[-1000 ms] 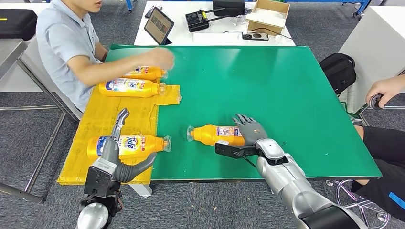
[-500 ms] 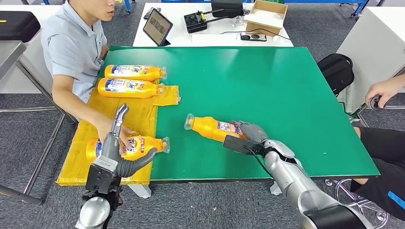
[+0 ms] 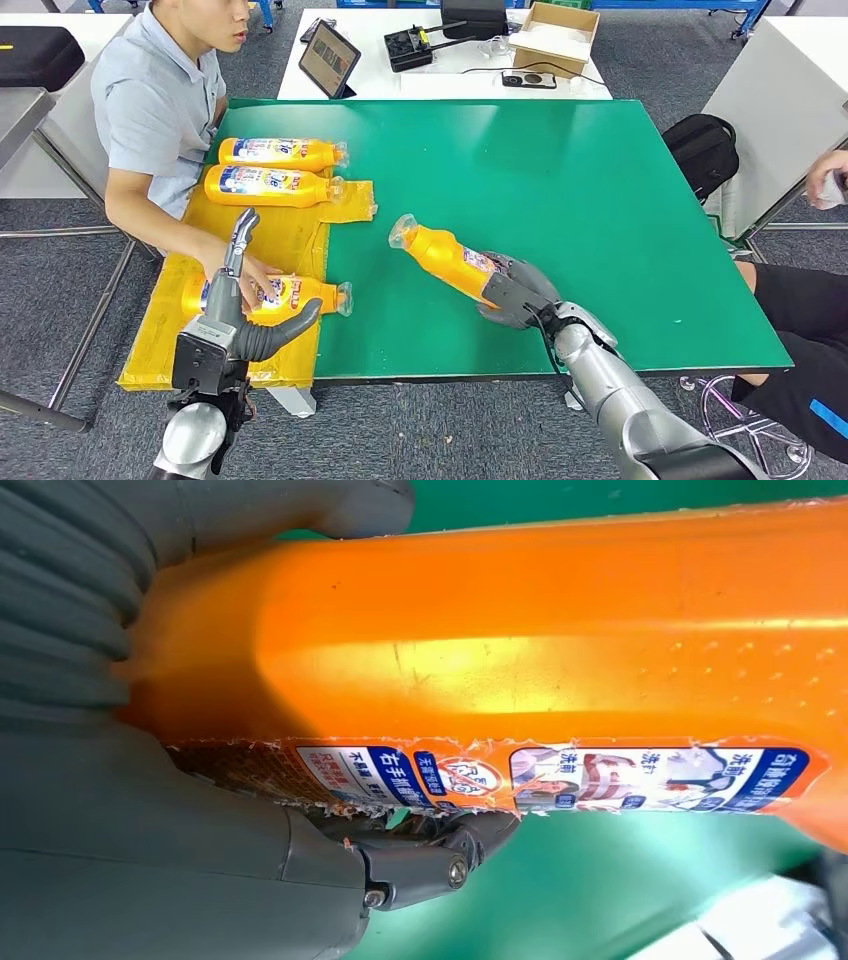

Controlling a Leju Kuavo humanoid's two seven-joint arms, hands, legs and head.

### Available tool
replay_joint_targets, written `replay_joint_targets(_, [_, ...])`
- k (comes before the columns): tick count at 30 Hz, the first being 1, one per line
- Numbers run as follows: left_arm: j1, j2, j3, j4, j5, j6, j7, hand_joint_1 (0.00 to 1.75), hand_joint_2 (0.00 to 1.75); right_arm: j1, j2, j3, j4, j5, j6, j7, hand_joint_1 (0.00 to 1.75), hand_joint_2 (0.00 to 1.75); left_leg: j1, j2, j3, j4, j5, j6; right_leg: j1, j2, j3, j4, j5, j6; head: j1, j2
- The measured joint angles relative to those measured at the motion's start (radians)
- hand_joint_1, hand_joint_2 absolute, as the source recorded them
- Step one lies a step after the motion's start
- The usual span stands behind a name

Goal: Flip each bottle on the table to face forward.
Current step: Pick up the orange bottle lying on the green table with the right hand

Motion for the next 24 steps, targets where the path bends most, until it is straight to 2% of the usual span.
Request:
replay_joint_targets(7, [0.029,-0.003,-0.001,-0.005,0.037,-0.034,0.001,0.00,1.75,0.118,0.052,-0.039,-0.166,-0.117,-0.073,-0.104,1.67,1.75,0.000,-0.001,-0.006,0.000,0.002,0.000,0.000,0.000,0.002,0.001,0.001,0.000,0.000,0.000])
replay_joint_targets(13, [0.145,-0.050,-0.011,-0.001,0.162,-0.086,0.027,0.00,1.75,0.291,0.118,-0.054,-0.486,-0.227,-0.105,-0.149,1.66,1.75,0.000,-0.003,-0.019,0.000,0.002,0.001,0.000,-0.002,-0.010,0.001,0.000,0.001,0.000,0.000])
replay_joint_targets(16, [0.197,-0.071,-0.045,0.008,0.200,-0.089,0.017,0.00,1.75,0.365,0.144,-0.051,-0.639,-0.255,-0.132,-0.169,1.54,1.75,0.000,-0.005,-0.023,0.000,0.002,0.001,-0.001,-0.004,-0.013,0.001,-0.001,0.001,0.000,0.000])
replay_joint_targets(19, [0.216,-0.079,-0.087,0.014,0.219,-0.079,0.004,0.00,1.75,0.399,0.167,-0.036,-0.736,-0.264,-0.149,-0.182,1.43,1.75,-0.001,-0.004,-0.026,0.000,0.002,0.001,-0.001,-0.004,-0.016,0.001,0.000,0.001,-0.001,0.000])
replay_joint_targets(24, [0.214,-0.079,-0.127,0.014,0.233,-0.081,-0.003,0.00,1.75,0.412,0.181,0.011,-0.781,-0.227,-0.178,-0.198,1.47,1.75,0.000,-0.004,-0.026,0.000,0.002,0.001,-0.001,-0.004,-0.016,0.001,0.000,0.001,-0.001,0.000])
